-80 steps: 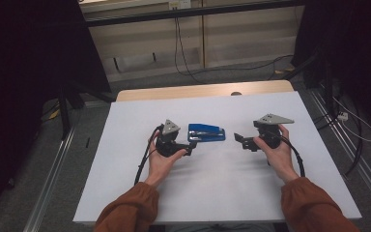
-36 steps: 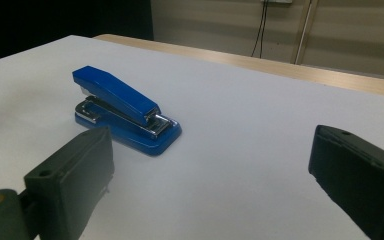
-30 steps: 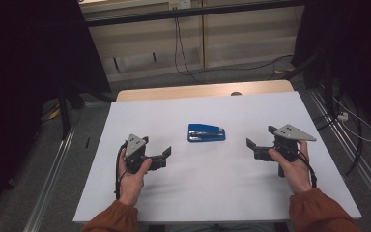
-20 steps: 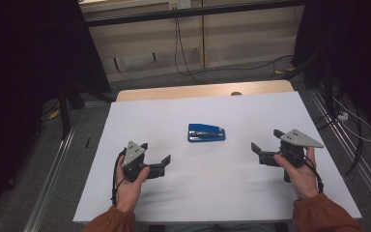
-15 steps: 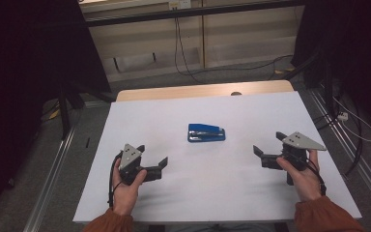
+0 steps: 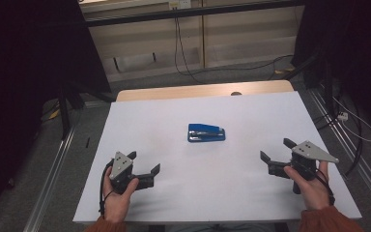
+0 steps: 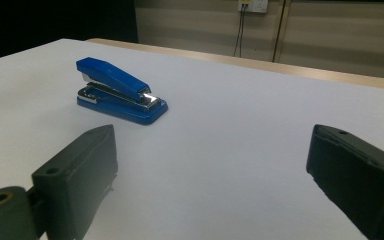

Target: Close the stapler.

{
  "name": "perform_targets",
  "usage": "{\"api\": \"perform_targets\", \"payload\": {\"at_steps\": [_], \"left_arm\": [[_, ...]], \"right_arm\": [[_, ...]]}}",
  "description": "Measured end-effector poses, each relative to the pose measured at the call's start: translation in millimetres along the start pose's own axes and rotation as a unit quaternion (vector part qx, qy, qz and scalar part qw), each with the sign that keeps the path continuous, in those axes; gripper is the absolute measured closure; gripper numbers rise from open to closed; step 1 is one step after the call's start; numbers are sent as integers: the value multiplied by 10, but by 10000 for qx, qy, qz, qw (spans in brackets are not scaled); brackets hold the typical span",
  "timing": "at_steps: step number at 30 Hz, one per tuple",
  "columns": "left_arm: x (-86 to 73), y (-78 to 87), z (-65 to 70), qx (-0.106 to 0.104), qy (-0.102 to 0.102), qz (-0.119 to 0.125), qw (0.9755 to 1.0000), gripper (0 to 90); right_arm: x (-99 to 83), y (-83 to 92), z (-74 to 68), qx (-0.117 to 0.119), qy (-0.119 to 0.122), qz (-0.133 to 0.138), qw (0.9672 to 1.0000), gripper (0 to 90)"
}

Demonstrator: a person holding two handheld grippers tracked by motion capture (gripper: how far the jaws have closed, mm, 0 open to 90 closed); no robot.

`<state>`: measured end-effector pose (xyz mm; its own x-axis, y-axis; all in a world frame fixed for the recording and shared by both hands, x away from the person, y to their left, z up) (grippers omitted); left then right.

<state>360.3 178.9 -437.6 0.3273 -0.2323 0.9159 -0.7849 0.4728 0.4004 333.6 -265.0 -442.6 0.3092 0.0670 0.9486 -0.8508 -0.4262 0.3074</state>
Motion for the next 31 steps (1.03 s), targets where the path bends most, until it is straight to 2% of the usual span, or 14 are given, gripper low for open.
{"api": "perform_targets", "payload": {"at_steps": [5, 8, 10, 13, 15, 17, 18, 19, 20, 21, 23, 25, 28, 31], "left_arm": [[-34, 45, 4, 33, 41, -21, 10000, 39], [-34, 52, 1, 35, -5, -32, 10000, 39], [-35, 62, 0, 63, 17, -17, 10000, 39], [-53, 84, -3, 67, 45, -11, 10000, 39], [-58, 103, -9, 198, 20, 5, 9998, 39], [-60, 115, -12, 159, 31, -14, 9999, 39], [-55, 114, -7, 157, 125, 61, 9998, 39], [-55, 115, -9, 179, 124, 71, 9997, 38], [-68, 113, -16, 173, 34, -21, 9998, 38], [-73, 100, -7, 145, 61, -28, 9999, 39], [-95, 82, 0, 108, -15, -155, 9998, 38], [-91, 64, 7, 95, 26, -128, 9999, 38], [-83, 65, -3, 169, -20, -82, 9998, 39], [-86, 63, -13, 141, 22, -111, 9998, 39]], "right_arm": [[-61, 116, 19, -91, -49, -3, 9999, 46], [-99, 141, 27, -130, -109, -42, 9998, 46], [-130, 160, 24, -200, -12, -71, 9998, 46], [-159, 213, 19, -214, -50, -58, 9997, 44], [-203, 231, 21, -204, -112, -87, 9997, 38], [-234, 225, 18, -210, -116, -133, 9996, 36], [-237, 220, 15, -220, -105, -139, 9996, 32], [-234, 212, 13, -245, -60, -110, 9996, 29], [-231, 209, 8, -235, -85, -95, 9996, 27], [-225, 205, 2, -209, -144, -68, 9997, 28], [-209, 203, 1, -205, -162, -8, 9997, 27], [-201, 200, -2, -149, -205, 21, 9997, 28], [-199, 189, -1, -129, -225, 21, 9997, 26], [-194, 169, -6, -97, -161, 3, 9998, 25]]}}
Point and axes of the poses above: each handheld gripper's, and its own axes: y roughly backward along the jaws, x roughly out of its top, z roughly to its right, the point moved 5 cm from there along -y, roughly forward along the jaws, and after that the axes turned 5 degrees about x, right-handed, at the moved point
